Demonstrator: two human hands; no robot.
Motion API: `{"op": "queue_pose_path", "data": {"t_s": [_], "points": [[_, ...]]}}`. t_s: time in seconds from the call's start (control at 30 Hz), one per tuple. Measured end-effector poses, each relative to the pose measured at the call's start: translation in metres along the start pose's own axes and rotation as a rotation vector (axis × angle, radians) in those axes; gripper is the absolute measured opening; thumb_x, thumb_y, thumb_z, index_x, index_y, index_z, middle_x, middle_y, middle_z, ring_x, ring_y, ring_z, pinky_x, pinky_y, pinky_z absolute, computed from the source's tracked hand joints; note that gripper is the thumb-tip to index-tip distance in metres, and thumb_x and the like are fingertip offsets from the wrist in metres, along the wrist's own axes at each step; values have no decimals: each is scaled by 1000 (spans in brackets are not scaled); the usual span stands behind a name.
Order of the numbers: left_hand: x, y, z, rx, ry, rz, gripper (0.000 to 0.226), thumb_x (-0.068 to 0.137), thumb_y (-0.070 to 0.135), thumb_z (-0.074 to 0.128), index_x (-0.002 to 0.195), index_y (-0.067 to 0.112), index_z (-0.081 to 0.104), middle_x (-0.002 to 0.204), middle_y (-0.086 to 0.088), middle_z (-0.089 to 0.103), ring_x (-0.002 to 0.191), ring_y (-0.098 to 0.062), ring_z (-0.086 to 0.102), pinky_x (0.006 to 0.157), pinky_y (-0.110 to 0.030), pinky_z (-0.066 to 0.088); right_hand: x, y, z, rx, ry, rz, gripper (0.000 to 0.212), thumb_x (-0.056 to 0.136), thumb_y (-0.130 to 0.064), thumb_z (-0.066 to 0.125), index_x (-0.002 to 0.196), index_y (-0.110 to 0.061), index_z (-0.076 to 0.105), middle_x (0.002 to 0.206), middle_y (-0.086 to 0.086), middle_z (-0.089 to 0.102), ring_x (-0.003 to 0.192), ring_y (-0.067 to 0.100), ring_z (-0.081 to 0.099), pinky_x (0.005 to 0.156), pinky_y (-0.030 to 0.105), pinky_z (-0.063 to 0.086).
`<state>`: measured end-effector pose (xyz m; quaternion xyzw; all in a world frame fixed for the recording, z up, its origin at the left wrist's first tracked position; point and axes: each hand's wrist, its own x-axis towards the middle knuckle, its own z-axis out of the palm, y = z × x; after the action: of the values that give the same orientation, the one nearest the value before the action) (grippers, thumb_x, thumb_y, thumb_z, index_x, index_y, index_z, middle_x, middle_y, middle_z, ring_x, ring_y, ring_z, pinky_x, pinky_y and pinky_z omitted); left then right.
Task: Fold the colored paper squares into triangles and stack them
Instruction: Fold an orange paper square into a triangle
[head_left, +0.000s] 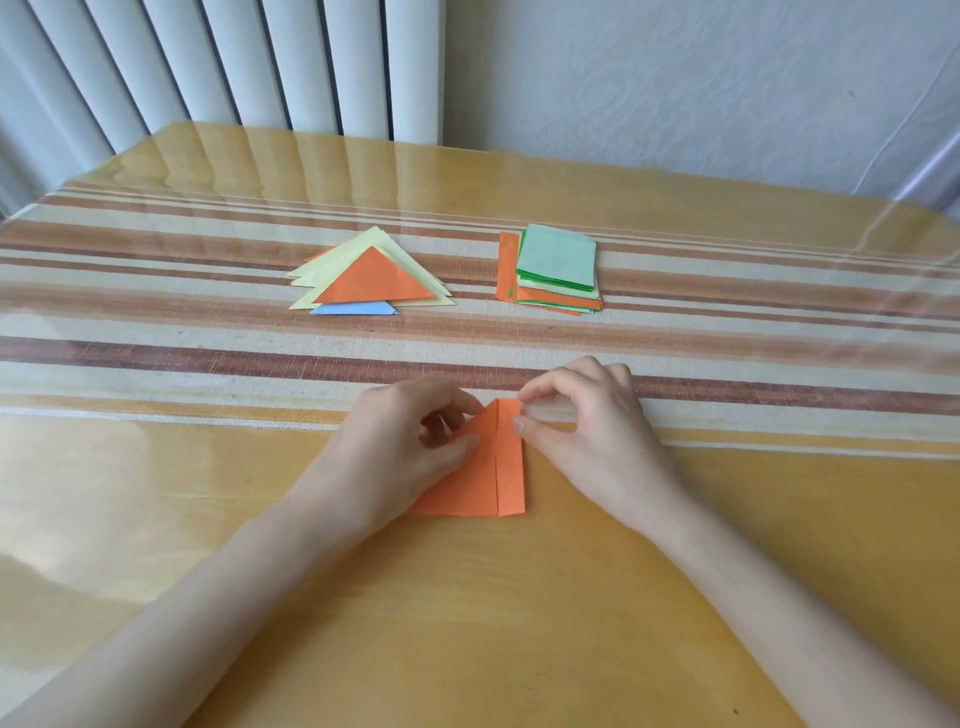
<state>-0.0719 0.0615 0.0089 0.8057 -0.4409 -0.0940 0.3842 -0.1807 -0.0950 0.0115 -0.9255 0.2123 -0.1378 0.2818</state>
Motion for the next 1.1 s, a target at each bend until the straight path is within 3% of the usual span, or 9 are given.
{"op": "queue_pose_path", "data": {"t_s": [0.13,0.3,0.4,0.63,0.83,1.03,1.1], "points": [[-2,-11,4,250,49,144,39,82,49,51,106,25,70,91,11,48,84,-12,49,75,-29,44,3,4,3,21,38,-1,15,82,-28,73,96,-24,69,100,-5,54,108,15,39,91,17,27],[-5,-10,1,400,28,245,38,88,48,42,109,32,70,93,4,50,83,-18,47,69,-38,49,4,5,9,40,99,-15,14,81,-27,74,93,-23,70,97,-6,55,106,15,40,91,19,28],[-5,-9,1,430,7,283,38,90,42,41,113,31,70,93,3,50,80,-20,50,67,-37,48,3,3,11,20,91,4,21,79,-30,74,98,-23,67,101,-8,52,108,12,38,92,17,26],[-5,-7,3,419,7,287,39,90,39,39,110,29,72,87,2,50,73,-20,50,62,-34,44,1,4,13,130,96,-19,17,78,-22,78,87,-29,65,94,-15,53,105,10,41,93,9,27],[-5,-9,3,398,5,280,39,90,39,41,111,28,72,87,1,51,75,-21,51,62,-36,47,2,4,11,169,50,-30,13,78,-17,77,83,-29,73,93,-14,57,103,7,41,94,10,27],[-5,-11,3,384,3,285,39,90,40,42,111,28,72,89,1,51,75,-21,52,63,-37,48,-2,6,13,120,121,-90,13,77,-16,78,88,-23,76,91,-8,58,100,12,44,92,16,33],[-5,-11,3,382,6,286,39,90,40,41,111,28,72,89,2,51,75,-21,51,63,-35,47,-2,7,13,86,141,-99,16,78,-19,78,94,-20,75,92,-7,58,101,13,44,92,12,32]]}}
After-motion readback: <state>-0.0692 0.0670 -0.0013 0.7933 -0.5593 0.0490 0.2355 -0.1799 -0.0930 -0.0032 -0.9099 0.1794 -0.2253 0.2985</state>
